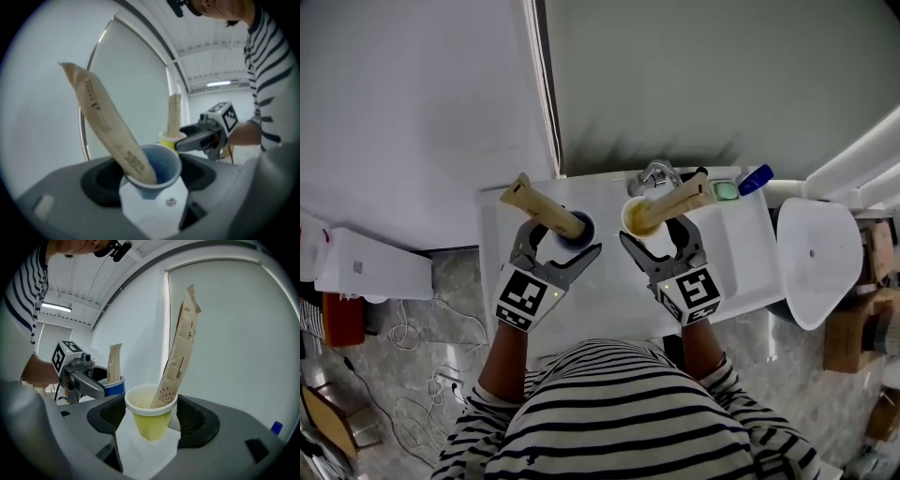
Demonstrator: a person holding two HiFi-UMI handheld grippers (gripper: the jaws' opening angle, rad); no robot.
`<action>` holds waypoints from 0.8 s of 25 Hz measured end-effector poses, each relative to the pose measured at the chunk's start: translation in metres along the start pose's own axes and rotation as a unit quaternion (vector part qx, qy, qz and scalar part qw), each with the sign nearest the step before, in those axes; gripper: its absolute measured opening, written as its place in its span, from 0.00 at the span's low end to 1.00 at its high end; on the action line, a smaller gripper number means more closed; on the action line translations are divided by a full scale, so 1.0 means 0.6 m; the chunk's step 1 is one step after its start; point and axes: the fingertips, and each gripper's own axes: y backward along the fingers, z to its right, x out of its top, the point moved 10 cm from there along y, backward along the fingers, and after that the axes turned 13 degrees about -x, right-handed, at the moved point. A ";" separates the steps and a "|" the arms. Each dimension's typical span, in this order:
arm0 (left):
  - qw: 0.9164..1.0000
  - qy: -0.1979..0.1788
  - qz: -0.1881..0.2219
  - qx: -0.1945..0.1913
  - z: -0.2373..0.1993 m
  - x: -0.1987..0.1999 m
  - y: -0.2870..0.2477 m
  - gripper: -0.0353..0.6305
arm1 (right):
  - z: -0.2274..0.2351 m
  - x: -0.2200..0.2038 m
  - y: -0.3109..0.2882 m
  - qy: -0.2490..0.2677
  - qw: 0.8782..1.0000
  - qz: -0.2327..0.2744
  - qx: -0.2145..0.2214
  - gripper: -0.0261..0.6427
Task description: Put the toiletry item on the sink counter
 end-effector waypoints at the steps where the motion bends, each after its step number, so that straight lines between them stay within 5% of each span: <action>1: 1.000 -0.003 0.001 -0.004 -0.009 0.000 0.000 0.61 | -0.001 0.000 -0.005 0.001 1.000 -0.002 -0.005 0.51; 20: 0.999 -0.004 0.003 -0.032 -0.122 -0.038 -0.034 0.61 | -0.003 -0.023 -0.125 -0.009 0.999 -0.030 -0.022 0.51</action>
